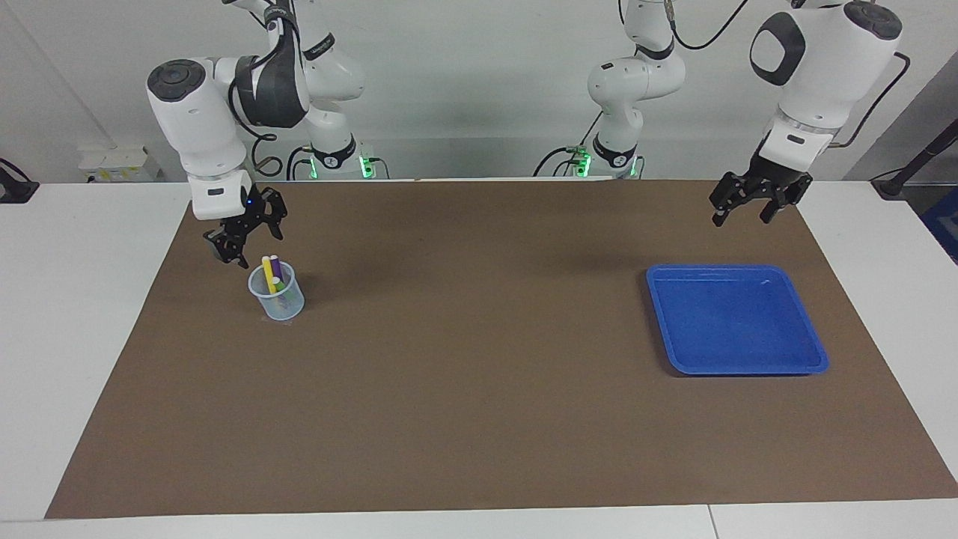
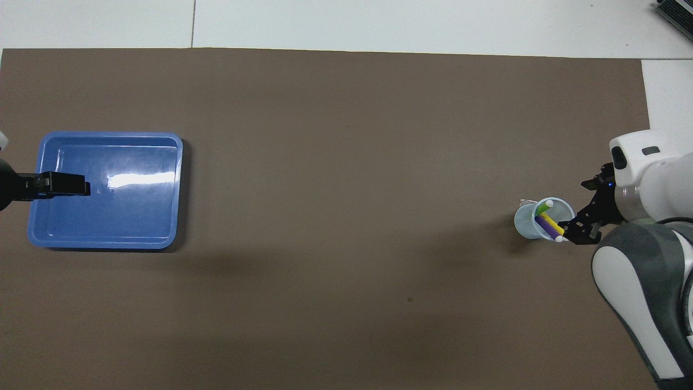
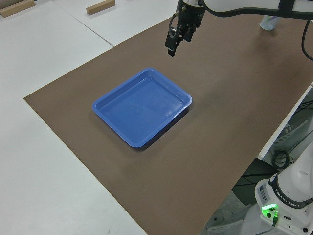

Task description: Transfer and insert pens with both arms

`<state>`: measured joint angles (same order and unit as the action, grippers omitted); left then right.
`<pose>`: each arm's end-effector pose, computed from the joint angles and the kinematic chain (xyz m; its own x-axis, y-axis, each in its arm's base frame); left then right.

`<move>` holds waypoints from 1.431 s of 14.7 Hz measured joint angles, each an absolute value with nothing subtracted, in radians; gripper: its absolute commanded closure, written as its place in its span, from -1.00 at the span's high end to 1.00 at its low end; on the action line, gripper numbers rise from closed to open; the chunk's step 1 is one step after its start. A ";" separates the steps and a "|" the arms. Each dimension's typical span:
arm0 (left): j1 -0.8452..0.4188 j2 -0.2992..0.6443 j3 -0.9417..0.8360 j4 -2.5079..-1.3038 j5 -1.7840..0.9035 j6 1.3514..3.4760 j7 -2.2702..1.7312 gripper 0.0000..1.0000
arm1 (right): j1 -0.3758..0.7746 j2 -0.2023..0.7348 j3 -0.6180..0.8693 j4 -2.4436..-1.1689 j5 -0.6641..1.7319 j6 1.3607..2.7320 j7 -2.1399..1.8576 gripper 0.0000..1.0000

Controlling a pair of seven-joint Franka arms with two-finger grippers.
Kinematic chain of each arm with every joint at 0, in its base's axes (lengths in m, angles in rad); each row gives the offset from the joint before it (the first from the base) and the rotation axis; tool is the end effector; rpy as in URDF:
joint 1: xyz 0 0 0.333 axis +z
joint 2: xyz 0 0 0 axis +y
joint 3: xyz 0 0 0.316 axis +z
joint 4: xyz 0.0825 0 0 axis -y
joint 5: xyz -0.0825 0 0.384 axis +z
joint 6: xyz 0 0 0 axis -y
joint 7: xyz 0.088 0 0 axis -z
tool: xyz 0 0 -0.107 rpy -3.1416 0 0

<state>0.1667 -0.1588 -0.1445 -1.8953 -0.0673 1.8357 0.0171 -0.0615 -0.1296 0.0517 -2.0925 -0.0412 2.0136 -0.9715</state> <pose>0.5225 0.0016 0.5775 0.9949 0.0222 0.0979 0.0182 -0.9990 0.0419 0.5207 -0.0067 0.4841 0.5588 0.8293 -0.0087 0.8278 -0.5571 0.0666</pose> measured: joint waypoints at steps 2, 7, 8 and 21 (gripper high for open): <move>0.142 -0.153 -0.128 -1.842 -0.065 1.782 0.017 1.00 | -0.061 -0.130 0.054 -2.084 -0.041 2.018 -0.970 1.00; -0.039 -0.145 0.030 -1.711 -0.032 1.643 0.017 1.00 | -0.040 -0.136 0.070 -2.063 -0.041 2.011 -0.970 1.00; -0.057 -0.140 0.039 -1.689 -0.025 1.623 0.017 1.00 | -0.035 -0.138 0.071 -2.057 -0.041 2.003 -0.964 1.00; -0.078 -0.088 0.042 -1.637 -0.022 1.611 0.017 1.00 | 0.043 0.001 0.072 -1.750 0.008 1.769 -0.483 1.00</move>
